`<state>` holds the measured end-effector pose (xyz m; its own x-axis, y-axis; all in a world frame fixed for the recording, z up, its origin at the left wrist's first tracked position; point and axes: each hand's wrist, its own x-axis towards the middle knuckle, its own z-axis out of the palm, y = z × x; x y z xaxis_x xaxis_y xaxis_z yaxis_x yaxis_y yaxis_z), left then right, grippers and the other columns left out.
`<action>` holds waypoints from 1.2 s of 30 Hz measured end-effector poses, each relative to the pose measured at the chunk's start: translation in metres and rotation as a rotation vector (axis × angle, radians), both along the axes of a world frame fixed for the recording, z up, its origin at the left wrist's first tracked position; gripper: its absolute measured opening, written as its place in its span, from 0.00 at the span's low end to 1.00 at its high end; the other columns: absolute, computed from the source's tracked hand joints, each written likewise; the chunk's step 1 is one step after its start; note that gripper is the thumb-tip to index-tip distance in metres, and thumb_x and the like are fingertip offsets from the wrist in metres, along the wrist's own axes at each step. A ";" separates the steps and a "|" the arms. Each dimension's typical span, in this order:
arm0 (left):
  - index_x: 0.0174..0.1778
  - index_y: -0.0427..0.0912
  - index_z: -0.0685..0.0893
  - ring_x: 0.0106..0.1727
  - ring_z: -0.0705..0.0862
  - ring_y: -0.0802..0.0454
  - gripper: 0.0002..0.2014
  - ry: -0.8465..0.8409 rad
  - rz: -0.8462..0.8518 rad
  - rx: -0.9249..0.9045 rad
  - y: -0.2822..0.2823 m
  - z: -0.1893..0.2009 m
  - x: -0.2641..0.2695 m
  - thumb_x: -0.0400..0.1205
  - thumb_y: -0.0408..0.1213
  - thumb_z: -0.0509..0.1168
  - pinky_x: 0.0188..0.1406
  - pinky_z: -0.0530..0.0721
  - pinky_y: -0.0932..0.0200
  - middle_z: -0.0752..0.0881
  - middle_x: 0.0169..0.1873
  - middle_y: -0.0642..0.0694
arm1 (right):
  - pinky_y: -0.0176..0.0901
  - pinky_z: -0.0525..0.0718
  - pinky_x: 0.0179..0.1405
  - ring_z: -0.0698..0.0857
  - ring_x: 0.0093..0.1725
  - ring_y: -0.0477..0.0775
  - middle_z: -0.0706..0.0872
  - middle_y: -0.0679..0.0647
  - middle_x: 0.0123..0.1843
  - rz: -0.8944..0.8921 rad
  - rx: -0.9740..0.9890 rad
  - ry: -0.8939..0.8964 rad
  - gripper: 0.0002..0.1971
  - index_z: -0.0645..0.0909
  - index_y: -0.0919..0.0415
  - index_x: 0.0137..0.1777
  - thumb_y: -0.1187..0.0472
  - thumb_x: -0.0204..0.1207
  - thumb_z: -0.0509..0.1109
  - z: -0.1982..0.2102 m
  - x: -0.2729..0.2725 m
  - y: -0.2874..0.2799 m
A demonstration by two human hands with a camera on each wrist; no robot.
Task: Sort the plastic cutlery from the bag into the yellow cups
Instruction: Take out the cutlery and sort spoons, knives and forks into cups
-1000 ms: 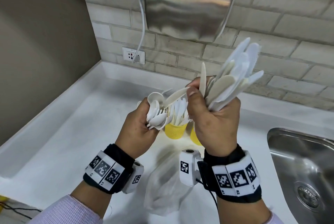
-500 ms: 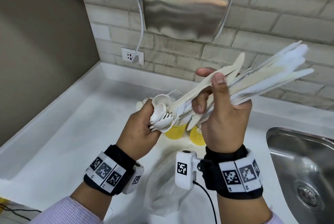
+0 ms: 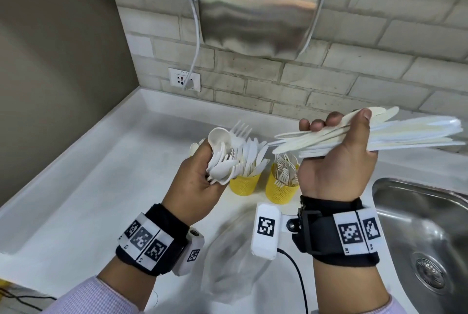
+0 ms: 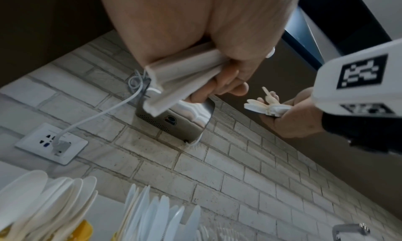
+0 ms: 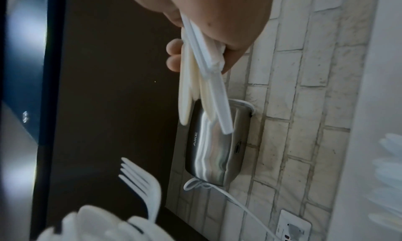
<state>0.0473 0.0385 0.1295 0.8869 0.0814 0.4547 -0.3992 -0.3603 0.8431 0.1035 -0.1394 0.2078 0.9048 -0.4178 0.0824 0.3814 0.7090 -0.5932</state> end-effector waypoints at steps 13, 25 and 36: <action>0.44 0.27 0.82 0.35 0.82 0.64 0.05 0.061 -0.108 -0.158 -0.004 0.011 -0.004 0.77 0.24 0.63 0.38 0.76 0.75 0.86 0.37 0.54 | 0.40 0.70 0.23 0.66 0.17 0.52 0.70 0.53 0.21 0.199 -0.331 -0.083 0.06 0.83 0.59 0.40 0.63 0.79 0.72 -0.010 -0.015 0.029; 0.57 0.47 0.72 0.46 0.79 0.49 0.27 -0.267 0.053 0.517 0.006 0.016 -0.001 0.65 0.21 0.66 0.44 0.76 0.56 0.82 0.49 0.52 | 0.44 0.74 0.30 0.72 0.26 0.53 0.74 0.51 0.24 0.157 -0.500 -0.075 0.17 0.78 0.54 0.31 0.60 0.82 0.72 -0.024 -0.013 0.033; 0.57 0.43 0.86 0.45 0.87 0.57 0.14 0.069 0.085 -0.034 0.007 0.016 0.000 0.82 0.21 0.68 0.46 0.83 0.62 0.92 0.48 0.60 | 0.50 0.79 0.31 0.71 0.22 0.56 0.69 0.52 0.24 0.254 -0.368 -0.174 0.20 0.77 0.48 0.30 0.55 0.87 0.65 -0.021 -0.012 0.036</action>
